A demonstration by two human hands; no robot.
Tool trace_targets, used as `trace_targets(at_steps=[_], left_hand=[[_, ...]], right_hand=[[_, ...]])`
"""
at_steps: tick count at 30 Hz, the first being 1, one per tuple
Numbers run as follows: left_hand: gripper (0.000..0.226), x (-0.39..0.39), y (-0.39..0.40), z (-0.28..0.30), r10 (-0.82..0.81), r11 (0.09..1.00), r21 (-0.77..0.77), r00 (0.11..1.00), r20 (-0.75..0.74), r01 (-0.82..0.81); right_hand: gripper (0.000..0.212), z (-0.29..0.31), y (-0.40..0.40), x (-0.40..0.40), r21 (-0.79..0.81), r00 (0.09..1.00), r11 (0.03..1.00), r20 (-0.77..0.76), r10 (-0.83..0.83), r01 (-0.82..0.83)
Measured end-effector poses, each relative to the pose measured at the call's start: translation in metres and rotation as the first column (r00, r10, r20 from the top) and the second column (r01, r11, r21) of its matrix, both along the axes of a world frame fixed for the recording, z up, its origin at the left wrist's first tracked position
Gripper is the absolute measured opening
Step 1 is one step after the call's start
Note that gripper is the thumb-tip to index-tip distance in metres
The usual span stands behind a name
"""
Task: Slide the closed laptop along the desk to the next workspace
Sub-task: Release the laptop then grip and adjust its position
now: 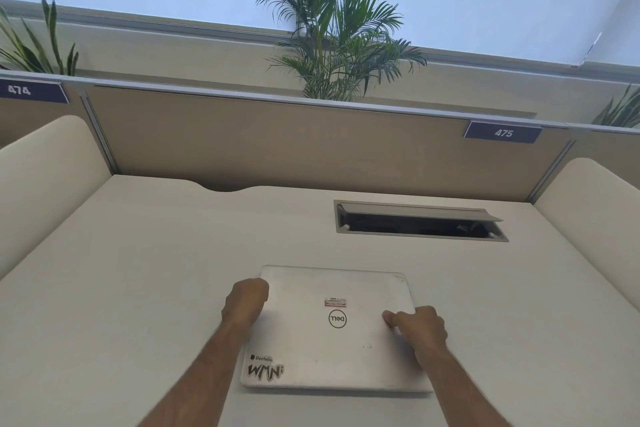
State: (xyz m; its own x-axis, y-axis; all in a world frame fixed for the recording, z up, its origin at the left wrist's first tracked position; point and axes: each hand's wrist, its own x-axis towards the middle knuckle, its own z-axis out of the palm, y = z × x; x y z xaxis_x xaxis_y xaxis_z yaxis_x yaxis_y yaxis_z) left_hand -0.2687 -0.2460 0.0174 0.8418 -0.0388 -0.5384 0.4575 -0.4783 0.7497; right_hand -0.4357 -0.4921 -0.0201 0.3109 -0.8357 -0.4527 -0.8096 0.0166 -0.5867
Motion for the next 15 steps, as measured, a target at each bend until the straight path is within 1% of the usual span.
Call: trace_targets(at_steps=[3, 5, 6, 10, 14, 15], left_hand=[[0.008, 0.012, -0.007, -0.002, 0.007, 1.0, -0.001, 1.0, -0.001, -0.007], [0.011, 0.02, -0.011, -0.003, 0.014, 1.0, -0.005, 1.0, -0.001, -0.014], [0.008, 0.022, -0.013, -0.002, 0.01, 1.0, -0.016, 1.0, -0.003, -0.01], [0.007, 0.031, -0.02, 0.001, 0.02, 0.997, -0.072, 1.0, -0.021, -0.021], [0.003, 0.039, -0.024, 0.0, 0.016, 0.998, -0.068, 1.0, -0.018, -0.017], [0.009, 0.041, -0.025, -0.002, 0.02, 0.998, -0.051, 1.0, -0.014, -0.021]], right_hand=[[0.067, -0.001, -0.008, 0.011, 0.001, 1.0, 1.0, 0.003, -0.002, 0.002], [0.068, -0.002, -0.013, 0.018, 0.001, 1.0, 1.0, 0.008, -0.006, 0.006], [0.068, -0.002, -0.015, 0.022, -0.001, 1.0, 1.0, 0.008, -0.007, 0.007], [0.068, -0.004, -0.023, 0.034, -0.008, 1.0, 1.0, -0.001, -0.005, 0.005], [0.068, -0.005, -0.029, 0.043, -0.014, 1.0, 1.0, 0.002, -0.008, 0.008], [0.068, -0.005, -0.03, 0.044, -0.014, 1.0, 1.0, 0.001, -0.011, 0.011]])
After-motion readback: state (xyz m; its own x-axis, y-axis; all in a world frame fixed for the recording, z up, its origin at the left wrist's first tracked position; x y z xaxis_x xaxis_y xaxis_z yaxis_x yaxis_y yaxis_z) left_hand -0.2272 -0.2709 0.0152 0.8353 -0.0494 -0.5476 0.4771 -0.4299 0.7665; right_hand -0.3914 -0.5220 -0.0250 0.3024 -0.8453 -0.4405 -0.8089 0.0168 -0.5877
